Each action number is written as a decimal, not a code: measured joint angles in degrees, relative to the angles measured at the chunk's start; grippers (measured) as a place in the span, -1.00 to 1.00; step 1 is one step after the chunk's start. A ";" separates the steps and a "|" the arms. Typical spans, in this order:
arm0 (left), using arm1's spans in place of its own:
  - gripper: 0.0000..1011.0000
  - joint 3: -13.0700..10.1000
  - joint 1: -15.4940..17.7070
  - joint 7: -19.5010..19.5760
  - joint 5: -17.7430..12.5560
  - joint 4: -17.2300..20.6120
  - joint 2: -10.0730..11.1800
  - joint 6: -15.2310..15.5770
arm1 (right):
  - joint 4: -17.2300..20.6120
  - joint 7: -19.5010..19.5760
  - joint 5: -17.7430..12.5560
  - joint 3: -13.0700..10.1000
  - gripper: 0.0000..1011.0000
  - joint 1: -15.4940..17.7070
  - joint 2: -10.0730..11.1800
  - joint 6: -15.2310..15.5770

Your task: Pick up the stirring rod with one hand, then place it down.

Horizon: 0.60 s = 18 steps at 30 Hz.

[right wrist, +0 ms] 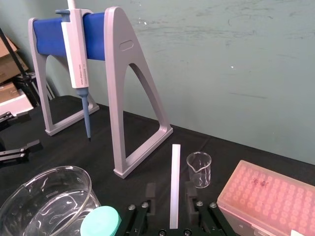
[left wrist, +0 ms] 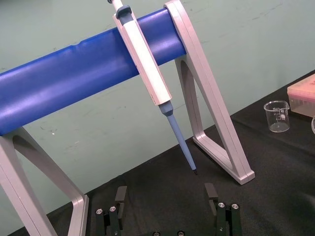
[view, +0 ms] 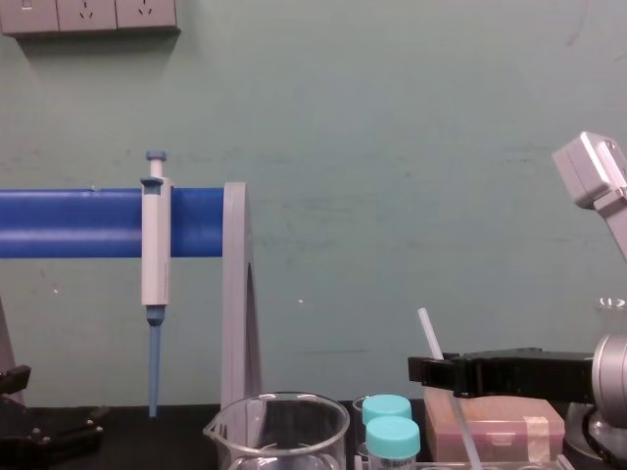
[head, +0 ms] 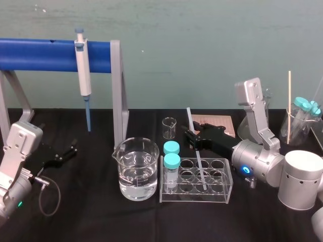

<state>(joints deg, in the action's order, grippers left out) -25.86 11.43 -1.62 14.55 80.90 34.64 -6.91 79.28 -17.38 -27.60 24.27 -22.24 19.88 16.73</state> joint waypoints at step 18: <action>0.98 0.00 0.00 0.00 0.00 0.00 0.00 0.00 | 0.02 0.00 0.00 0.00 -0.86 0.00 0.00 0.00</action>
<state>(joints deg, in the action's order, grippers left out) -25.86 11.43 -1.62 14.55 80.90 34.65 -6.91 79.30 -17.38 -27.59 24.27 -22.24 19.88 16.73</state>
